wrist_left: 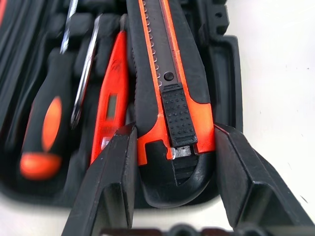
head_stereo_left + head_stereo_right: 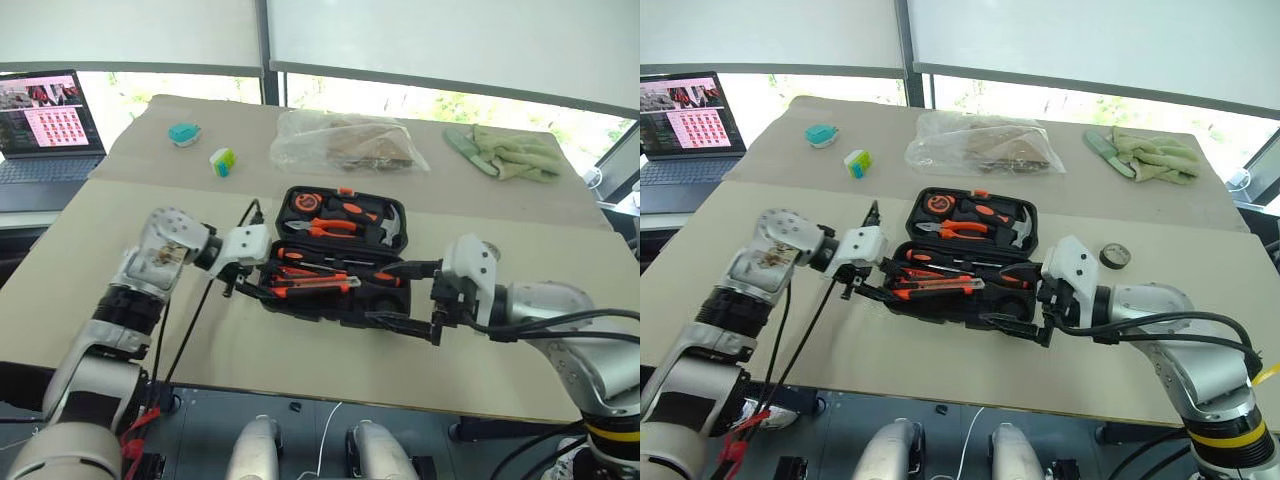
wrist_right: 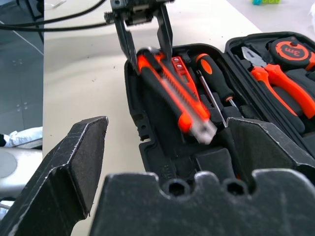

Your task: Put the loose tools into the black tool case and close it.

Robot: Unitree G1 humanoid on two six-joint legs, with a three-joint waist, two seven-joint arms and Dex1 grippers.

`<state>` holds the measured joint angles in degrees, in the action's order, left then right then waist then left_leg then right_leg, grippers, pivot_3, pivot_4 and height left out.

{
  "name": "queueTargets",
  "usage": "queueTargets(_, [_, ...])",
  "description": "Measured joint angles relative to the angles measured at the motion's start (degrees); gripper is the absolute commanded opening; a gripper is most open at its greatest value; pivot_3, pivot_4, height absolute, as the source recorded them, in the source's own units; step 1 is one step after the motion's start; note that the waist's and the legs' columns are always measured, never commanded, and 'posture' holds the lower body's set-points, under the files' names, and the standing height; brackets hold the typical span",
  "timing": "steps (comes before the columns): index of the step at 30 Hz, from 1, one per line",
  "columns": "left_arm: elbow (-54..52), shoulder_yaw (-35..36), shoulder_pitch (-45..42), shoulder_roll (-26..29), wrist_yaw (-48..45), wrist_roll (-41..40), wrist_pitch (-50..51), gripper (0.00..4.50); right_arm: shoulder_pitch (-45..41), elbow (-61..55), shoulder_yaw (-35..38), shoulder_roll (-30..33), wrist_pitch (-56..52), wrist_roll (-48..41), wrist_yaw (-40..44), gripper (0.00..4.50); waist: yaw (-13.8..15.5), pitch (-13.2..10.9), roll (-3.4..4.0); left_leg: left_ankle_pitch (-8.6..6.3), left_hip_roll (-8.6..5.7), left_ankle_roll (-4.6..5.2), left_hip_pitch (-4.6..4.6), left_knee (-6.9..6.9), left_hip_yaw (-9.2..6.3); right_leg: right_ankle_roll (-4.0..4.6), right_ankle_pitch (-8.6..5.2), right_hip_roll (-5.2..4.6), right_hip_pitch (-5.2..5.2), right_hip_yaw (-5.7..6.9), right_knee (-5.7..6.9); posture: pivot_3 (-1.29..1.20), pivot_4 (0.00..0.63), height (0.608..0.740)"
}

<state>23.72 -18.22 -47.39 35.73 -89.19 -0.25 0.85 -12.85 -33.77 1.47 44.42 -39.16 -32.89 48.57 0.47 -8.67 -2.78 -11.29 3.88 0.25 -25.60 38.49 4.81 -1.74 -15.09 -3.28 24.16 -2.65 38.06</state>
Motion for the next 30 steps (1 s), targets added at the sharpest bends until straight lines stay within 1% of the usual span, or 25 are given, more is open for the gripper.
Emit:
queueTargets(4, [1.13, -1.70, -0.42, -0.69, -0.89, 0.64, -4.83, 1.74, 1.43, -1.06, 1.12, 0.00, -0.31, -0.20, -1.28, 4.50, -0.06, 0.00, 0.00, 0.00, 0.00, 0.00, 0.01, 0.01, -0.01, 0.00, 0.00, 0.00, -0.01, -0.01, 0.01, 0.00, 0.150, 0.740])
queueTargets(8, [4.65, -3.39, -3.56, -1.60, -0.95, 2.87, -9.76, 1.74, 2.63, -2.37, 1.81, 0.00, -0.34, -1.19, -1.75, 4.50, 0.12, 0.00, 0.01, -0.01, -0.01, 0.02, 0.00, 0.11, -0.02, -0.03, 0.00, 0.00, -0.06, -0.01, 0.00, 0.00, 0.150, 0.740])
queueTargets(13, [9.52, -4.10, -5.68, -3.21, -1.24, 4.34, -12.00, 1.74, 3.21, -3.01, 1.91, 0.00, -0.36, -1.81, -3.07, 4.50, 0.11, 0.00, 0.00, -0.02, -0.01, 0.03, -0.02, 0.13, -0.04, -0.03, 0.00, 0.00, -0.06, 0.00, 0.01, 0.00, 0.150, 0.740])
queueTargets(15, [10.29, -4.19, -6.36, -3.29, -1.87, 4.53, -12.29, 2.74, 3.21, -3.01, 1.91, 0.00, -0.36, -1.98, -3.49, 4.50, 0.10, 0.00, 0.01, -0.02, -0.01, 0.04, -0.02, 0.14, -0.04, -0.03, 0.00, 0.00, -0.06, 0.00, 0.01, 0.00, 0.150, 0.740])
queueTargets(17, [10.69, -4.27, -6.63, -3.08, -2.19, 4.13, -11.88, 3.25, 3.19, -3.01, 1.88, -0.01, -0.36, -2.01, -3.75, 4.50, 0.09, 0.00, 0.00, -0.02, 0.00, 0.04, -0.04, 0.14, -0.05, -0.03, 0.00, 0.00, -0.04, 0.00, 0.01, 0.00, 0.150, 0.740])
queueTargets(19, [9.70, -4.98, -6.98, -1.70, -2.52, 1.71, -9.82, 3.98, 3.13, -3.01, 1.83, -0.01, -0.36, -2.03, -3.84, 4.50, -0.10, 0.00, 0.01, -0.03, 0.00, 0.05, -0.04, 0.14, -0.07, -0.03, 0.00, 0.01, -0.04, 0.00, 0.01, 0.00, 0.150, 0.740])
queueTargets(21, [7.99, -5.96, -7.39, -0.63, -2.97, -1.48, -6.42, 4.47, 3.04, -2.98, 1.67, -0.01, -0.36, -2.03, -3.92, 4.50, -0.19, -0.01, 0.02, -0.03, 0.00, 0.05, -0.05, 0.14, -0.09, -0.04, 0.00, 0.01, -0.04, 0.00, 0.02, 0.00, 0.150, 0.740])
queueTargets(25, [6.44, -6.35, -10.48, 0.32, -3.11, -6.65, -0.19, 4.47, 2.45, -2.82, 1.19, -0.09, -0.36, -2.01, -4.09, 4.50, -0.18, -0.01, 0.02, -0.03, -0.01, 0.05, -0.05, 0.21, -0.11, -0.06, -0.01, 0.01, -0.07, 0.01, 0.03, 0.00, 0.150, 0.740])
queueTargets(27, [6.55, -5.62, -11.30, -0.04, -3.10, -6.81, 0.60, 3.91, 2.22, -2.81, 1.15, -0.08, -0.36, -2.00, -4.17, 4.50, -0.11, -0.01, 0.03, -0.03, -0.03, 0.05, -0.04, 0.21, -0.10, -0.08, -0.02, 0.00, -0.09, 0.01, 0.02, 0.00, 0.150, 0.740])
queueTargets(28, [7.01, -5.23, -11.30, -0.62, -3.06, -6.78, 0.51, 3.73, 2.22, -2.77, 1.14, -0.08, -0.36, -2.00, -4.20, 4.50, -0.06, -0.01, 0.03, -0.03, -0.03, 0.05, -0.04, 0.22, -0.10, -0.08, -0.01, 0.00, -0.09, 0.02, 0.02, 0.00, 0.150, 0.740])
queueTargets(30, [8.39, -5.18, -11.21, -2.39, -2.96, -6.50, 0.27, 2.99, 2.19, -2.74, 1.07, -0.09, -0.36, -2.00, -4.28, 4.50, 0.08, -0.01, 0.03, -0.03, -0.03, 0.05, -0.06, 0.23, -0.10, -0.08, -0.01, 0.00, -0.08, 0.02, 0.02, 0.00, 0.150, 0.740])
